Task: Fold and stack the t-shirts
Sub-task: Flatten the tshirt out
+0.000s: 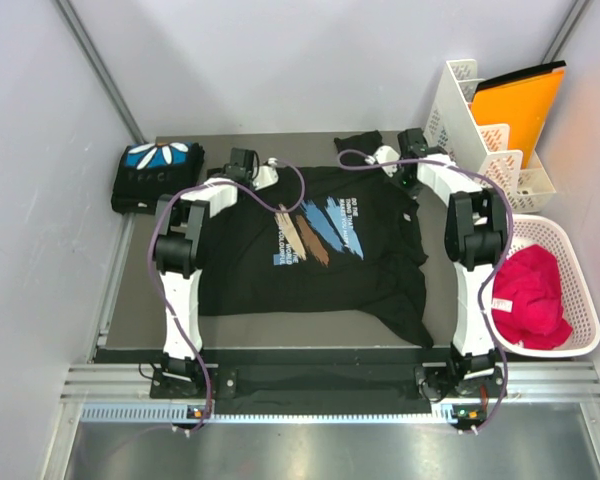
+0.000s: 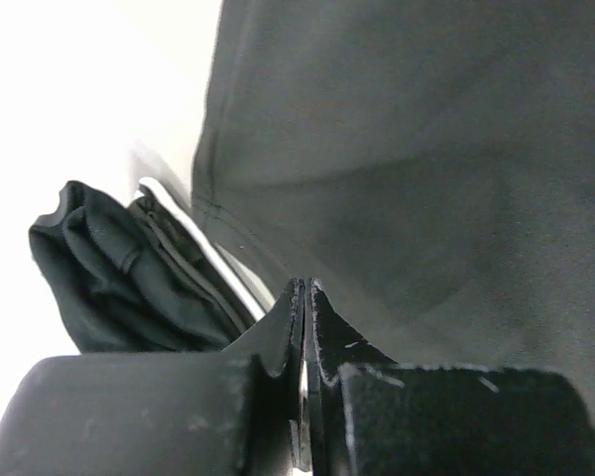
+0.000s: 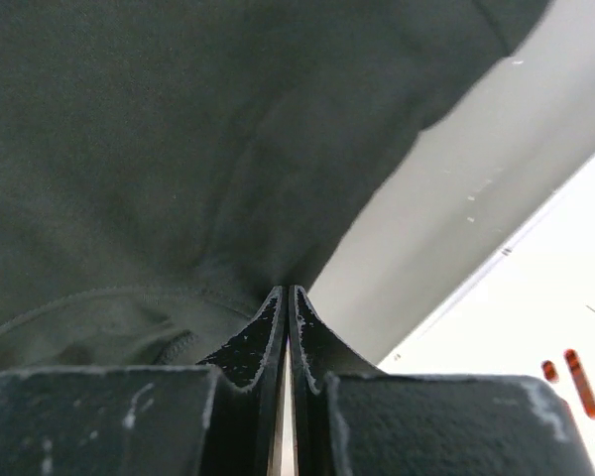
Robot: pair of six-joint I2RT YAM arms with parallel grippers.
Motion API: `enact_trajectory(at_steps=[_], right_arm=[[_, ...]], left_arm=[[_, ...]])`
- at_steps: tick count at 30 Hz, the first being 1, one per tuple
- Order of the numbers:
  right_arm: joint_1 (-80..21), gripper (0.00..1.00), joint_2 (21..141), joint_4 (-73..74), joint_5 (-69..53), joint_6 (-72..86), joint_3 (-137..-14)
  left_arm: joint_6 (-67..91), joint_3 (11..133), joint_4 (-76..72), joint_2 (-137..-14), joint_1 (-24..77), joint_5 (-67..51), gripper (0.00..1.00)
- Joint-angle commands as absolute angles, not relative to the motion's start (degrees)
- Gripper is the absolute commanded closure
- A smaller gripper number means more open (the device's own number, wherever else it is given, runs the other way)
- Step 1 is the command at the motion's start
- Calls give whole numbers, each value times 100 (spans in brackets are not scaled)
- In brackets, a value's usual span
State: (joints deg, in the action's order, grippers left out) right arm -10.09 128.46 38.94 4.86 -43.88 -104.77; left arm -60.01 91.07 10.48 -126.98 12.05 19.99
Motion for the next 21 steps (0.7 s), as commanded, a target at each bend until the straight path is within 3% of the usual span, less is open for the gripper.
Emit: enact_trajectory(at_steps=[1, 9, 16, 19, 21], right_arm=[[-914, 100, 13086, 3973, 457, -4412, -10766], [-853, 100, 13122, 3876, 737, -4439, -10723], [-835, 99, 12482, 3148, 1107, -4246, -10661], [-835, 89, 12200, 2875, 1160, -4158, -10670], [-835, 74, 12085, 2822, 1151, -4148, -10687]], left_arm=[[-6012, 9352, 1002, -12726, 1187, 2021, 100], [-6047, 9343, 941, -12692, 1187, 2074, 100], [-5845, 9053, -129, -12393, 1195, 2302, 100], [-5766, 8939, -658, -12253, 1204, 2373, 100], [-5739, 8877, -808, -12165, 1230, 2321, 100]])
